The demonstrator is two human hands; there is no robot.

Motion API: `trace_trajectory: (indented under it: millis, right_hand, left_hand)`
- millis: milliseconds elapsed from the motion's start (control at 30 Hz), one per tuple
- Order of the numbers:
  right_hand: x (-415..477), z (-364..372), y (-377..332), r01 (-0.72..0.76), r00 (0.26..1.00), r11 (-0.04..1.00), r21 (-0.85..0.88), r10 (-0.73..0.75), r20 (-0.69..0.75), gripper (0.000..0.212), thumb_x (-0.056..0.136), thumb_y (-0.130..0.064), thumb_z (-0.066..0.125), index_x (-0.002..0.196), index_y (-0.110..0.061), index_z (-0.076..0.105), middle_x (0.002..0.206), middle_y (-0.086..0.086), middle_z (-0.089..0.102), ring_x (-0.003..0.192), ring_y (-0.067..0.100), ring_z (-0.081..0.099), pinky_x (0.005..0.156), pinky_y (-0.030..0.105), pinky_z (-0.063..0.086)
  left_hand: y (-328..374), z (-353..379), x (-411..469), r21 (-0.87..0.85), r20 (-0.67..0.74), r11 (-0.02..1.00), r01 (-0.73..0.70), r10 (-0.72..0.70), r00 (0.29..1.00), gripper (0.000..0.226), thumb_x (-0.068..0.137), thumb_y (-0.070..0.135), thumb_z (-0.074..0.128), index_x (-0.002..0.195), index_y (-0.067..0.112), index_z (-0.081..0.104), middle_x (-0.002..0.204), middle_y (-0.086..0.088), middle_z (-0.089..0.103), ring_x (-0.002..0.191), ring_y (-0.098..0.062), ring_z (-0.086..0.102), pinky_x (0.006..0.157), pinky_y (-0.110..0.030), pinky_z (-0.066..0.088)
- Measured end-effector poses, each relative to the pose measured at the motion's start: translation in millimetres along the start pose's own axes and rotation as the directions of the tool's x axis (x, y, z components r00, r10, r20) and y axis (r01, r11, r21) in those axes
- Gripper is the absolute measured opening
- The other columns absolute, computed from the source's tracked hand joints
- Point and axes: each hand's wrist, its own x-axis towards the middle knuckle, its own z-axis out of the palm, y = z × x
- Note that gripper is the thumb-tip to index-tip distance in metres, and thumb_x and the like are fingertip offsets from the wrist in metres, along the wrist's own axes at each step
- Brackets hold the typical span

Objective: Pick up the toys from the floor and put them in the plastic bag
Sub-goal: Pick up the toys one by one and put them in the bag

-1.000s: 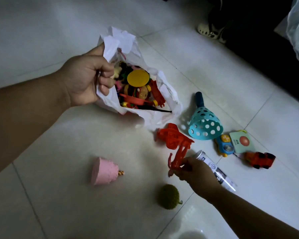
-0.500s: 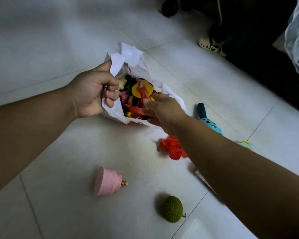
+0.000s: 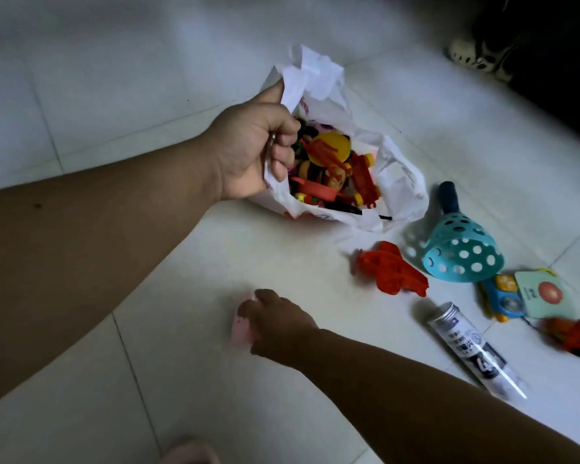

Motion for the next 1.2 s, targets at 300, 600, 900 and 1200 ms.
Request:
trace_trajectory:
  millis: [300,600,900,1200]
  right_hand:
    - [-74,-45,-1,-0.021,0.926,0.699,0.715,0.283,-0.249,0.055,0.06,-0.032,0.081,0.105,-0.041,0.051,0.116,-0.013,0.058,0.102,0.013,0.058,0.084,0.032,0.057]
    - [-28,-198,-2,0.225,0.757,0.059,0.972,0.617,-0.213,0.029,0.077,-0.024,0.068,0.101,-0.021,0.052,0.105,0.011,0.061,0.097,0.029,0.064,0.076,0.038,0.056]
    - [27,-224,17,-0.019,0.756,0.314,0.949,0.625,-0.191,0.041,0.09,-0.018,0.061,0.129,-0.017,0.049,0.114,0.007,0.058,0.095,0.022,0.056,0.066,0.025,0.05]
    - [1,-266,107,-0.146,0.514,0.625,0.767,0.71,-0.481,0.085,0.084,-0.008,0.061,0.151,-0.02,0.009,0.15,0.011,0.029,0.076,0.009,0.039,0.089,0.034,0.041]
  left_hand:
    - [-2,-12,4,-0.007,0.015,1.0,-0.005,0.005,1.0,0.057,0.086,-0.003,0.032,0.106,0.043,0.06,0.057,0.006,0.03,0.047,-0.006,0.028,0.044,-0.017,0.02]
    - [-3,-16,3,-0.066,0.027,0.998,0.002,0.0,1.0,0.057,0.083,-0.003,0.037,0.104,0.042,0.064,0.059,0.002,0.026,0.045,-0.008,0.025,0.039,-0.016,0.024]
    - [-4,-19,-2,-0.043,0.022,0.999,0.008,-0.007,1.0,0.06,0.084,-0.006,0.034,0.107,0.041,0.062,0.054,0.004,0.031,0.045,-0.008,0.026,0.041,-0.017,0.023]
    - [-11,-14,-3,-0.037,0.059,0.999,0.029,-0.026,0.998,0.064,0.084,-0.009,0.033,0.106,0.043,0.063,0.049,0.009,0.036,0.045,-0.007,0.026,0.041,-0.017,0.022]
